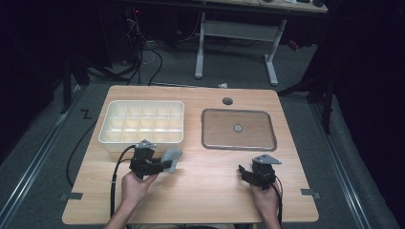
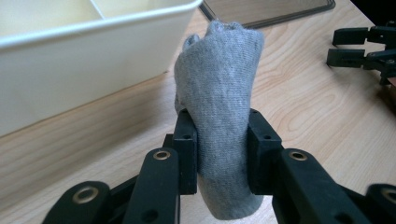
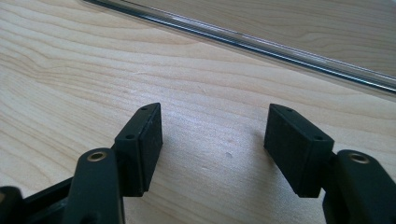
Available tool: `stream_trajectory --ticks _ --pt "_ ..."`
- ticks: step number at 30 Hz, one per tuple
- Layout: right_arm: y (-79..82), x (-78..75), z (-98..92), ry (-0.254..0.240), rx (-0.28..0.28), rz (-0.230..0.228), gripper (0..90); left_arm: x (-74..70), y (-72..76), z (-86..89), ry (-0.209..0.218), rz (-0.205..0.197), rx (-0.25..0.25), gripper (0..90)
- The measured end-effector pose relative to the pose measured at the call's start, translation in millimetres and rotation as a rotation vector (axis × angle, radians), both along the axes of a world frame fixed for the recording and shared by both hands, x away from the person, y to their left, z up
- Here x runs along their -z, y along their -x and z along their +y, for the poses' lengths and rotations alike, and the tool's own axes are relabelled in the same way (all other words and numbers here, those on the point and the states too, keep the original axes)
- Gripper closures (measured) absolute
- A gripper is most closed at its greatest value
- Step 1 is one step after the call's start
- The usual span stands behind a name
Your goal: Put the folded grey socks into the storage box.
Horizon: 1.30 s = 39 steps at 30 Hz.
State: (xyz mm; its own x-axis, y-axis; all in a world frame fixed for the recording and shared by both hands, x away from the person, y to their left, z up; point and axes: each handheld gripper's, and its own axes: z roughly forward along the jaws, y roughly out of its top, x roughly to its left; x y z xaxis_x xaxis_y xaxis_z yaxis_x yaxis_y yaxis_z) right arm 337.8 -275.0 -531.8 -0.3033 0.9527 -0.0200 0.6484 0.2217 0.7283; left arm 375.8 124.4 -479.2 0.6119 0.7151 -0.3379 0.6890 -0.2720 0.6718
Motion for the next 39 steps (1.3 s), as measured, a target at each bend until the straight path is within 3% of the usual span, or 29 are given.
stream_trajectory --ticks 2,4,13,17,27,39 --pt "0.0 0.0 0.0 0.0 -0.001 0.0 37.4 -1.8 -0.4 1.4 -0.007 -0.009 -0.005 69.9" --pt "0.0 0.0 0.0 -0.001 -0.001 0.0 37.3 -4.2 0.2 0.5 -0.041 -0.031 -0.007 69.9" --pt "0.1 0.0 0.1 -0.001 -0.007 0.001 36.9 -7.0 -4.1 5.1 -0.006 -0.015 -0.014 69.9" --pt "0.1 0.0 0.2 -0.001 -0.007 0.001 36.9 -13.3 -6.1 6.0 -0.029 -0.033 -0.015 69.9" --pt "0.2 0.0 0.2 0.0 -0.008 0.002 36.7 -25.2 -11.9 11.8 -0.033 -0.056 -0.031 69.9" --pt "0.2 0.0 0.3 0.0 -0.008 0.001 36.7 -29.8 -19.0 21.0 -0.037 -0.057 -0.058 69.8"
